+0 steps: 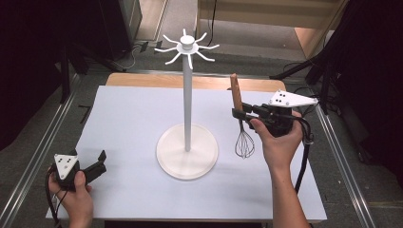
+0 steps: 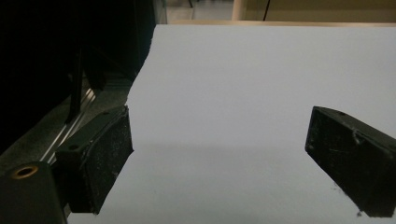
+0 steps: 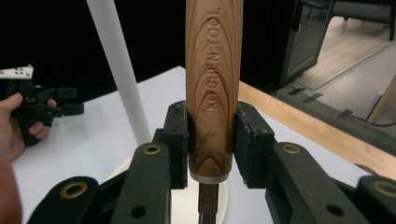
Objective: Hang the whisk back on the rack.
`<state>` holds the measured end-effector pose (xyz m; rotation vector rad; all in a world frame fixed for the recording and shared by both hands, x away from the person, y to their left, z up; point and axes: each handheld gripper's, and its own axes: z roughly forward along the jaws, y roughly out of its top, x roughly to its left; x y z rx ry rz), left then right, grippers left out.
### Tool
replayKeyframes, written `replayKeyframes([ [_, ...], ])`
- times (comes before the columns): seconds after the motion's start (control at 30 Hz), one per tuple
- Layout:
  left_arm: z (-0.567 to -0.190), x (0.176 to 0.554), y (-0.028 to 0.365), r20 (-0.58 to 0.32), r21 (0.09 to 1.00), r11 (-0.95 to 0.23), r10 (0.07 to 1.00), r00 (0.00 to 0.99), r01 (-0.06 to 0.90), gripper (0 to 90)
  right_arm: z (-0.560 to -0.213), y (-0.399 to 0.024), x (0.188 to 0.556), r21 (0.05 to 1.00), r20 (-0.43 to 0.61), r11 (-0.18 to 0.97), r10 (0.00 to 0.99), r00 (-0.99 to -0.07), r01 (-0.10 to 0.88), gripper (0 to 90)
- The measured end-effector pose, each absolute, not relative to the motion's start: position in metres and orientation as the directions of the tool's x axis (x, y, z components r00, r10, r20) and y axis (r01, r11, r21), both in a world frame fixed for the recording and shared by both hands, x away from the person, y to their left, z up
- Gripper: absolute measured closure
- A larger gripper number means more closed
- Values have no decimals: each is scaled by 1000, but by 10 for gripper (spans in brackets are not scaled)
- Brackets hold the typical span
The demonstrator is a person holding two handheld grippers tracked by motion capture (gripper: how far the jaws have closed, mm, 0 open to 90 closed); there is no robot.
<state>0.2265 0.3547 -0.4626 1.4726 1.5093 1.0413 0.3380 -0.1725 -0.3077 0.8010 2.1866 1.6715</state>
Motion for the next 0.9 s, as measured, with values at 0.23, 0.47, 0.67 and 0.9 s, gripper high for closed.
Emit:
replayKeyframes([
  [0.23,-463,226,355,17,929,-2,999,-37,371,82,-302,-166,329,970,101,126,567,-818,207,701],
  [0.47,-463,227,355,16,929,-1,999,-36,371,82,-294,-158,320,984,85,84,562,-822,160,701],
  [0.67,-463,227,355,15,929,0,999,-36,371,82,-288,-150,314,991,78,49,551,-831,125,701],
  [0.9,-463,227,355,15,928,0,999,-36,372,82,-281,-144,307,995,72,18,548,-834,98,701],
])
